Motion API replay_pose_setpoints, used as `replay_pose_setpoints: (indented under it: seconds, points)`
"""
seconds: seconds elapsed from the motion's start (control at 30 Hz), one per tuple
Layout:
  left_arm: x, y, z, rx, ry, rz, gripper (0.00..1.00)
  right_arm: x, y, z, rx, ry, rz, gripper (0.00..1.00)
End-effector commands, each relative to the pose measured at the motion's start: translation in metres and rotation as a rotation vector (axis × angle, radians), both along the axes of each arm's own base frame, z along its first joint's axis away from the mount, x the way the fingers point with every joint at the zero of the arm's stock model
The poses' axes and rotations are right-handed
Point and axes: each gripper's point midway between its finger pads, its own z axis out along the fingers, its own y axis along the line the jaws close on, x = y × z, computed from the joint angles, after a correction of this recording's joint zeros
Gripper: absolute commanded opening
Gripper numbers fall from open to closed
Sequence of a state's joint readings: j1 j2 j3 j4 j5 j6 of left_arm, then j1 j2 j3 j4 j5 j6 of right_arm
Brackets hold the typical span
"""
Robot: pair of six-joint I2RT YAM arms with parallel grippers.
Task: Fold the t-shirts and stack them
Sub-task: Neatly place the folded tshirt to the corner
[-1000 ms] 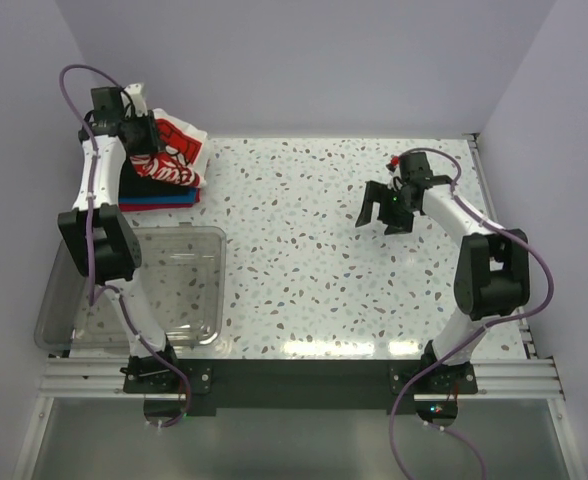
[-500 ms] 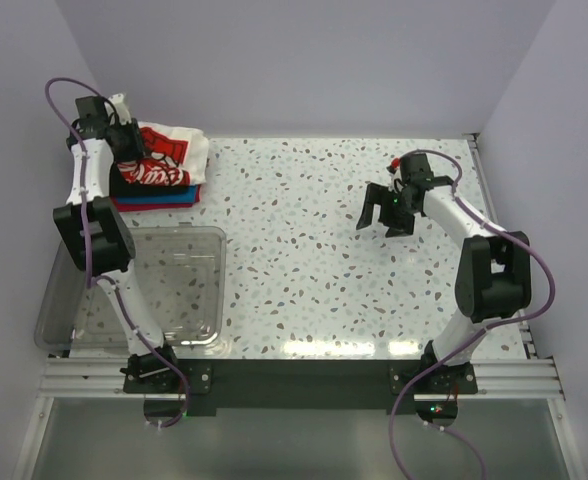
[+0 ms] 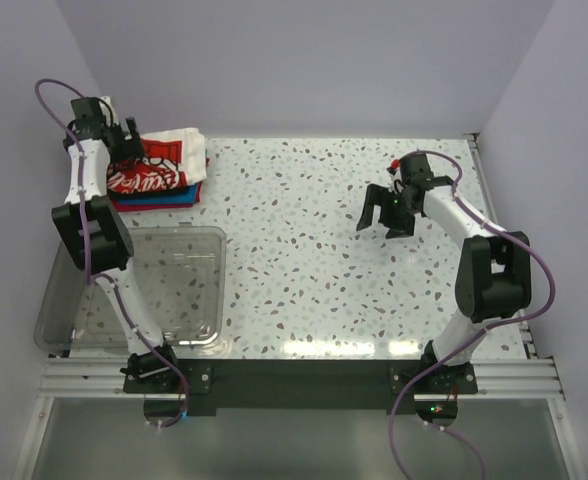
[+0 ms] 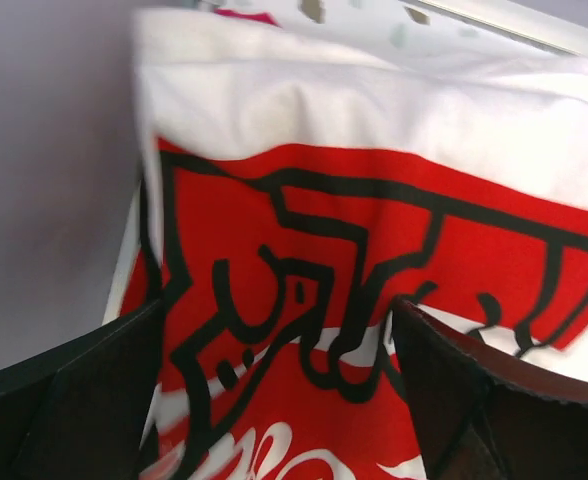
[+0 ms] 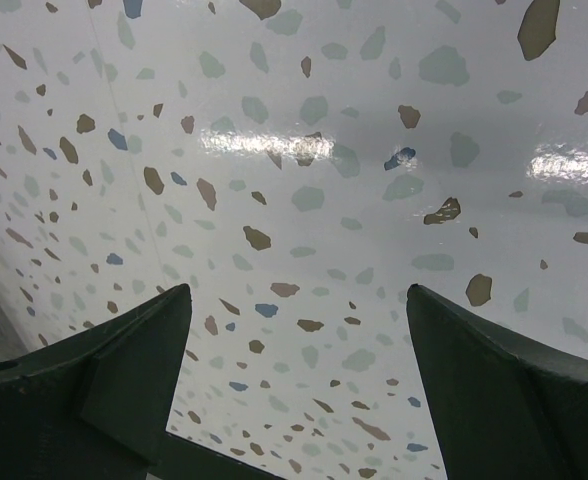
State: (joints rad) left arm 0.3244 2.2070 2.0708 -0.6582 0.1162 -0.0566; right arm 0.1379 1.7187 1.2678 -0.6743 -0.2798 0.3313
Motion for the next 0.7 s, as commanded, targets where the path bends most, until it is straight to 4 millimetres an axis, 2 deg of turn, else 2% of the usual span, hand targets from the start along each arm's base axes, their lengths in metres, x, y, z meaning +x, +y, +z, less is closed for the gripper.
replay_pose_setpoints:
  seconds: [0.0, 0.13, 0.33, 0.4, 0.47, 0.5, 0.53, 0.57, 0.6, 0.63, 0.67]
  points:
    - [-0.004, 0.047, 0.074, 0.151, -0.139, 0.190, 1.00, 0.003, 0.000, 0.024, 0.011, -0.060, 0.005, 0.92]
    - [-0.019, 0.053, 0.086, 0.186, -0.135, 0.254, 1.00, 0.003, 0.001, 0.024, 0.014, -0.061, 0.005, 0.92]
    - [-0.041, 0.056, 0.129, 0.244, -0.196, 0.329, 1.00, 0.007, -0.003, 0.032, -0.002, -0.093, -0.007, 0.93]
    - [-0.045, 0.052, 0.135, 0.243, -0.205, 0.331, 1.00, 0.007, -0.004, 0.036, -0.005, -0.102, -0.011, 0.93]
    - [-0.049, 0.039, 0.144, 0.230, -0.225, 0.310, 1.00, 0.010, -0.005, 0.041, -0.011, -0.123, -0.011, 0.93]
    - [-0.046, 0.025, 0.146, 0.216, -0.237, 0.278, 1.00, 0.010, -0.006, 0.042, -0.019, -0.132, -0.014, 0.93]
    - [-0.047, 0.012, 0.163, 0.218, -0.290, 0.258, 1.00, 0.013, -0.008, 0.046, -0.028, -0.153, -0.018, 0.93]
    - [-0.046, -0.010, 0.150, 0.219, -0.268, 0.216, 1.00, 0.014, -0.010, 0.051, -0.038, -0.174, -0.011, 0.93]
    - [-0.047, -0.023, 0.150, 0.226, -0.277, 0.199, 1.00, 0.014, -0.011, 0.053, -0.047, -0.183, -0.012, 0.93]
    - [-0.048, -0.036, 0.161, 0.229, -0.317, 0.184, 1.00, 0.015, -0.015, 0.054, -0.066, -0.189, -0.013, 0.93]
    - [-0.046, -0.063, 0.150, 0.206, -0.307, 0.139, 1.00, 0.015, -0.017, 0.058, -0.079, -0.204, -0.001, 0.94]
